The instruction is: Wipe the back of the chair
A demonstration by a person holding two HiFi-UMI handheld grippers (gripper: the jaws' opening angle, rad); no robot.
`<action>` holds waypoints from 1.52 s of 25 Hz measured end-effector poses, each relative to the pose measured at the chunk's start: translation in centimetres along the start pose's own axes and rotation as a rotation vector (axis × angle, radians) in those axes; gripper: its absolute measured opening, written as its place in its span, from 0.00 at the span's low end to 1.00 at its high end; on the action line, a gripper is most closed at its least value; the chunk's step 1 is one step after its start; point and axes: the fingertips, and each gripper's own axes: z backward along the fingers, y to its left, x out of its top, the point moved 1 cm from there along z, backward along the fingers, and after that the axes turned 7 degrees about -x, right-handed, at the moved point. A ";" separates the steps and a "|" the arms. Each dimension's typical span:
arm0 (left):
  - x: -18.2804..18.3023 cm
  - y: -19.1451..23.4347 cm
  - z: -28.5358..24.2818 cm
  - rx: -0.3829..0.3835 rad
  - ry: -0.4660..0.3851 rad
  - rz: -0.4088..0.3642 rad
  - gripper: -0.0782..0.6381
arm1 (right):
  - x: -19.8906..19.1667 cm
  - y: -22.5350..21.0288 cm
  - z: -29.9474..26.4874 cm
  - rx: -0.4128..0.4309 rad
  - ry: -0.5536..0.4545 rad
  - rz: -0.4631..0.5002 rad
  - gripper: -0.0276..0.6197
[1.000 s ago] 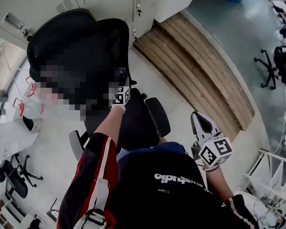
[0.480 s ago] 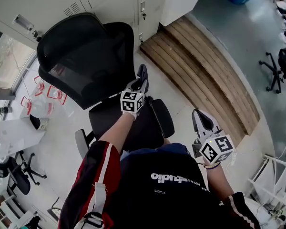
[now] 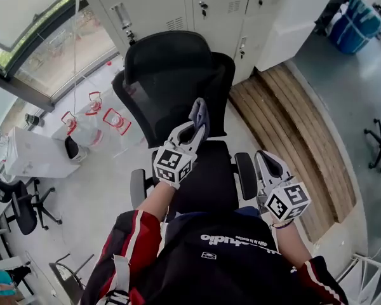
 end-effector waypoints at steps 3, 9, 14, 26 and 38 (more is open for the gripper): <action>2.8 -0.4 6.9 0.031 -0.007 -0.006 0.19 | 1.0 4.8 -0.4 0.052 -0.022 0.030 0.06; 6.1 -2.1 17.7 0.080 -0.060 0.002 0.19 | 1.5 13.1 -0.6 0.128 -0.032 0.111 0.06; 5.9 -3.5 21.5 0.076 -0.078 0.037 0.18 | 0.8 17.1 0.7 0.145 -0.007 0.127 0.06; 6.8 -13.3 26.7 0.131 -0.125 0.049 0.18 | -1.7 18.5 10.0 0.282 0.054 0.174 0.06; 0.7 -38.6 28.1 0.161 -0.127 0.157 0.19 | -12.2 9.3 31.5 0.363 0.147 0.143 0.06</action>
